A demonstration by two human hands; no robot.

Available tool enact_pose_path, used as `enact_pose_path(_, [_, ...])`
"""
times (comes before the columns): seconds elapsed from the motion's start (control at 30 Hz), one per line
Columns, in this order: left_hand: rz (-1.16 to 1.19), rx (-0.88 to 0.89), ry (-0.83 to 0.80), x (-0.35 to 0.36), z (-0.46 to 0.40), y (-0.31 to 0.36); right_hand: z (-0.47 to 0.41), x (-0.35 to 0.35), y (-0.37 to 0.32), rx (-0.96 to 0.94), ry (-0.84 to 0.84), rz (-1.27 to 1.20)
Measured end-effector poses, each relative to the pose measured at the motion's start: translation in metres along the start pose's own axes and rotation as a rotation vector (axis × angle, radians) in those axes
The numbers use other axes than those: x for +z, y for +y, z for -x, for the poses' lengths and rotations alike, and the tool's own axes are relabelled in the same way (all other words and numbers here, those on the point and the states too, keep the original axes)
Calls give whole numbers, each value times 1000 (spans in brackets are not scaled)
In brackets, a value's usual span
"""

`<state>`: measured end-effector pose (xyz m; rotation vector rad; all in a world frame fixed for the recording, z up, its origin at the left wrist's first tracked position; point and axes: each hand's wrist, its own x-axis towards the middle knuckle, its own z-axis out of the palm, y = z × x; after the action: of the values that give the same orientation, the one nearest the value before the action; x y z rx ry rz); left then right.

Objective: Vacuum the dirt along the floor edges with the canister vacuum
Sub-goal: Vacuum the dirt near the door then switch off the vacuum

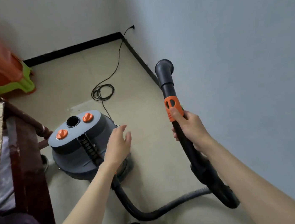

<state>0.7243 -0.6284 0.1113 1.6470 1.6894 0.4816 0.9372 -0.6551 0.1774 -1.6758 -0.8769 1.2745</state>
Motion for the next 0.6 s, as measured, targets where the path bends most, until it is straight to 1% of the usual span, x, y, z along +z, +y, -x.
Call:
enact_pose_path(0.1, [61,207,-108,9,21,73,36,-41,-23,-27,64,-94])
enact_pose_path(0.17, [129,312,-205,19,40,120,61,-72,-38,-57,120,-147])
enact_pose_path(0.3, [196,476,-498,40,88,196,120,-130,-62,-122,282,-255])
enact_pose_path(0.4, [188,566,-752,55,135,233,174,-167,-65,-150,413,-325])
enact_pose_path(0.5, [216,614,-1002,72,188,257,232,-193,-57,-190,537,-388])
enact_pose_path(0.53, [208,643,-1057,79,208,264,253,-199,-54,-205,581,-401])
enact_pose_path(0.6, [197,702,-1109,93,247,273,292,-209,-48,-230,667,-421])
